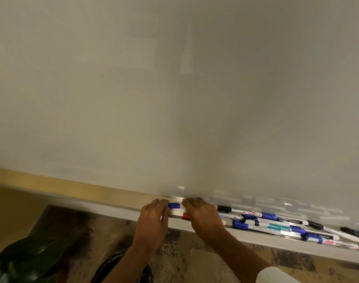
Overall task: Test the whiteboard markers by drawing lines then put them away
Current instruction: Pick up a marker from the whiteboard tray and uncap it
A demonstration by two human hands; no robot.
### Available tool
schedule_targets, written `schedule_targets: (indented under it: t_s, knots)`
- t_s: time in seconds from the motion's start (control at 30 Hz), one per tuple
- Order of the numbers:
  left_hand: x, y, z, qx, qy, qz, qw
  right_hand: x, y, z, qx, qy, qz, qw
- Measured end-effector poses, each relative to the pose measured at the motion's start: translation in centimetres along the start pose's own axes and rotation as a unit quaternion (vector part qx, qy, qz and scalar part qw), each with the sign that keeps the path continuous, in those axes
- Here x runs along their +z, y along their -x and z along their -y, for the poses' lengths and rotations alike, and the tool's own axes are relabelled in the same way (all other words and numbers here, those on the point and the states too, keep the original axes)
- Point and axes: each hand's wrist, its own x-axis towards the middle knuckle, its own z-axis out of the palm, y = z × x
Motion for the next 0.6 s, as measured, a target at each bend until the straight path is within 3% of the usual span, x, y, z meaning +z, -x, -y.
schedule_targets:
  t_s: [0.27,0.47,0.6]
  knots:
    - [-3.7,0.6,-3.0,-0.107,0.191,-0.093,0.971,-3.1,0.6,1.9,-0.043,-0.013,-0.184,0.982]
    - [-6.5,0.3,-6.5,-0.188,0.465,-0.099,0.86,-7.5,1.7,2.8,-0.059,-0.013,-0.328,0.943]
    - [-9.8,0.6,-10.3,-0.188,0.593,-0.061,0.78,-11.5,3.3,3.2,-0.068,-0.08,-0.377,0.92]
